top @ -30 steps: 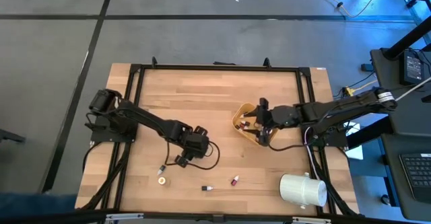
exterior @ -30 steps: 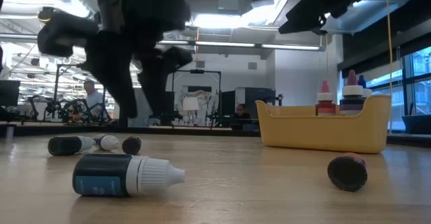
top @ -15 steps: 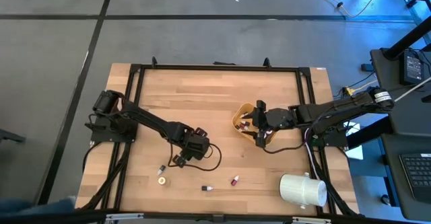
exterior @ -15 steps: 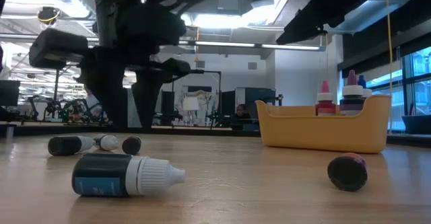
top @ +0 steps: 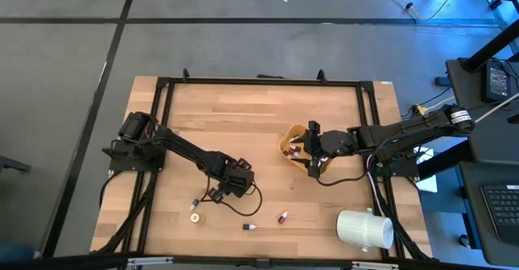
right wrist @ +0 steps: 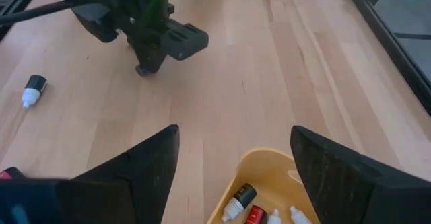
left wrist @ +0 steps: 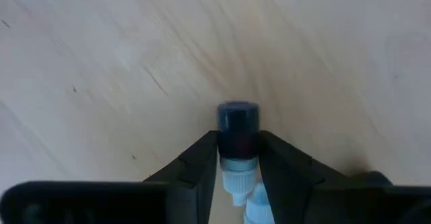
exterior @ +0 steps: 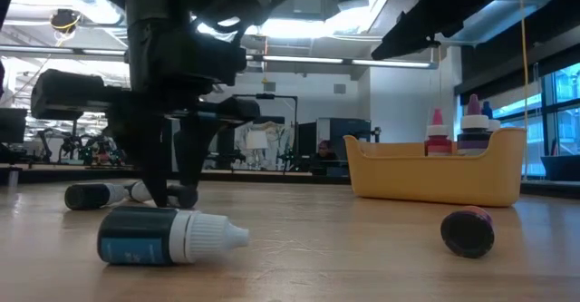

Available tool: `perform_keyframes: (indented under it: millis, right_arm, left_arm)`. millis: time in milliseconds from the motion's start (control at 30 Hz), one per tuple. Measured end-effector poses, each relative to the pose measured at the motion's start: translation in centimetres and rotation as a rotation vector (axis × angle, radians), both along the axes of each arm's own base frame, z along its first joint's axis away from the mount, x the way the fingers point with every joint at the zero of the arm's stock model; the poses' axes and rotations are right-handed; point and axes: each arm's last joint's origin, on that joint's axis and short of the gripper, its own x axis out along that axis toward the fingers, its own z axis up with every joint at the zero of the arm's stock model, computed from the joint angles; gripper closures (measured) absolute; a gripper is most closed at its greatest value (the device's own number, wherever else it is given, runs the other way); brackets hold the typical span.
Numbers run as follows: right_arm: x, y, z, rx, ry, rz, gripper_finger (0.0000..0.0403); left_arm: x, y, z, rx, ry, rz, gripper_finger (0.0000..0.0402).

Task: Pick & Place food coloring
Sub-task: Put the small red food coloring bottle in the yellow bin

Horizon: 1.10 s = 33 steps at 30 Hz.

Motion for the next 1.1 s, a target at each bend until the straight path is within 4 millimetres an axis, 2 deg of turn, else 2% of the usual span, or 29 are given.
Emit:
perform_keyframes:
  millis: [167, 333, 533, 700, 867, 967, 1100]
  right_arm:
    - [0.0, 0.0, 0.0, 0.003, -0.002, -0.002, 0.0119]
    - [-0.3, -0.1, 0.9, 0.001, -0.034, 0.004, 0.0119]
    - [-2.7, 0.2, 3.5, 0.003, -0.098, 0.018, 0.0119]
    - [-5.3, 0.1, 4.8, -0.086, -0.136, -0.111, 0.0119]
    - [-6.9, 0.0, 5.8, -0.072, -0.194, -0.148, 0.0119]
    - [-7.1, 0.1, 6.0, -0.064, -0.203, -0.143, 0.0119]
    - [-6.9, 0.2, 5.8, -0.064, -0.188, -0.139, 0.0119]
  left_arm:
    - [0.3, -0.1, 0.0, -0.002, -0.031, 0.006, 0.0332]
    - [0.8, -0.1, 0.2, 0.003, -0.091, 0.104, 0.0333]
    - [3.1, 0.9, 3.0, -0.007, -0.214, 0.25, 0.033]
    - [6.1, 2.9, 6.6, -0.041, -0.411, 0.337, 0.0329]
    - [8.6, 5.2, 9.5, -0.078, -0.705, 0.313, 0.0328]
    - [9.8, 6.7, 10.3, -0.128, -0.849, 0.337, 0.0329]
    - [10.7, 8.5, 9.6, -0.176, -0.902, 0.416, 0.0327]
